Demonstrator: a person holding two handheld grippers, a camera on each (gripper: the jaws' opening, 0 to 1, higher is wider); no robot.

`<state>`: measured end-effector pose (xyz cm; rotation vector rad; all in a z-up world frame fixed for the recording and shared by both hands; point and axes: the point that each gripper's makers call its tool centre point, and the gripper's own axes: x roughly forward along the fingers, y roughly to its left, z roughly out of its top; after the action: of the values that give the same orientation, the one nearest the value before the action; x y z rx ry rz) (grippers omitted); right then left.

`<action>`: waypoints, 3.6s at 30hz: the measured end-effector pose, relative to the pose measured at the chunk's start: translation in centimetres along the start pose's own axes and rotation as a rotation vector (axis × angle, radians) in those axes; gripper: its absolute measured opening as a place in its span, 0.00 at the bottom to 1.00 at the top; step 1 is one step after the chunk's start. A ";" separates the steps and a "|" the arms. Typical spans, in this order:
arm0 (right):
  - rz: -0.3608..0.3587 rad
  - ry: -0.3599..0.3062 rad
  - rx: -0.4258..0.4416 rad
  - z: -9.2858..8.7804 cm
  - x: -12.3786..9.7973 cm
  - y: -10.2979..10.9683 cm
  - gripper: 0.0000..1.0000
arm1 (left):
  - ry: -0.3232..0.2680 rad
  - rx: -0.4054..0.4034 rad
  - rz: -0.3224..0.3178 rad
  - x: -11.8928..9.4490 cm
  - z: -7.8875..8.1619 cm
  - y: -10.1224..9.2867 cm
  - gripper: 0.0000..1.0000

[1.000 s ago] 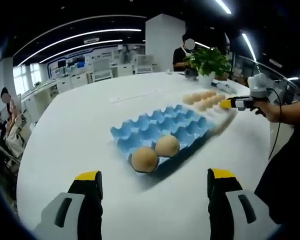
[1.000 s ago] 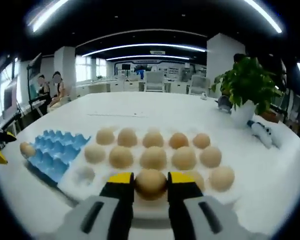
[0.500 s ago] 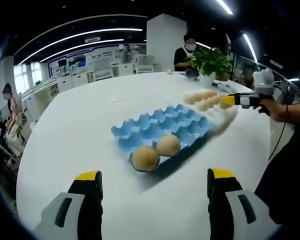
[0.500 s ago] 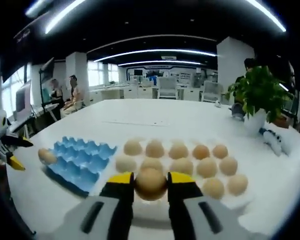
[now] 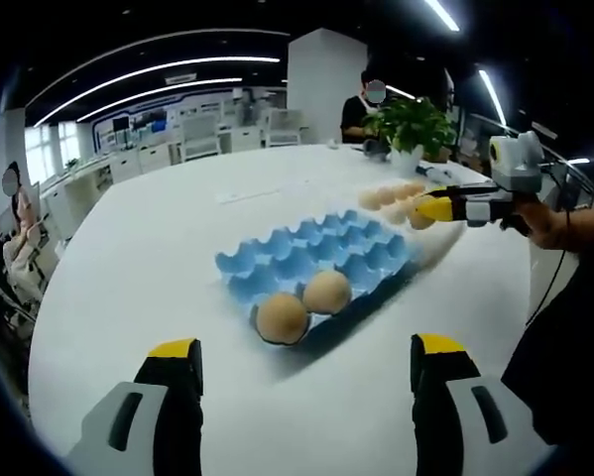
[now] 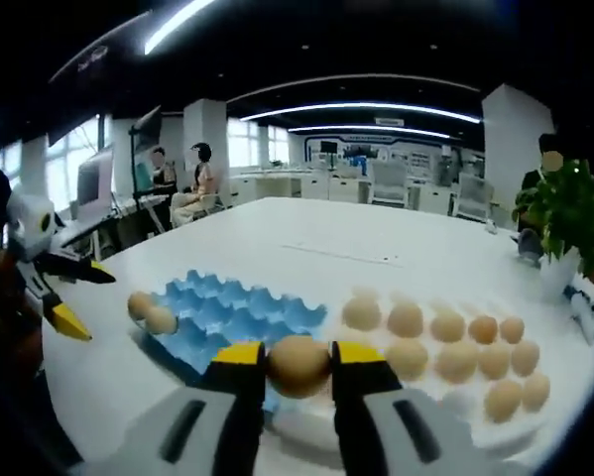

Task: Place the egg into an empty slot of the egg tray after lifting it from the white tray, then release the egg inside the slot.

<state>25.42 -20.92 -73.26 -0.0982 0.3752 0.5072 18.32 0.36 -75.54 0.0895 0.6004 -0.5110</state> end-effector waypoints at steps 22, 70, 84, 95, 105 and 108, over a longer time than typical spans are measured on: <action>0.228 0.023 -0.116 0.0 4.1 8.7 0.25 | 0.007 0.015 0.001 -0.1 -0.1 0.5 0.86; 0.308 0.028 -0.157 -2.2 5.4 10.6 0.28 | 0.014 0.005 -0.009 0.3 -0.3 0.1 0.86; 0.190 0.013 -0.027 -2.0 2.0 5.9 0.27 | 0.012 0.009 -0.010 0.2 -0.1 -0.1 0.86; -0.080 0.030 0.054 -3.3 -1.5 -3.4 0.27 | 0.012 0.025 -0.013 0.4 0.2 -0.2 0.86; -0.435 0.008 -0.046 -3.3 -5.7 -13.5 0.24 | 0.015 0.018 -0.024 0.6 0.3 -0.4 0.86; -0.457 -0.001 -0.002 -3.5 -6.0 -14.8 0.25 | 0.021 0.022 -0.024 0.5 0.2 -0.4 0.86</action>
<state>26.65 -37.17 -74.25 -0.1806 0.3382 0.0564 18.65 -0.24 -75.62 0.1088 0.6171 -0.5402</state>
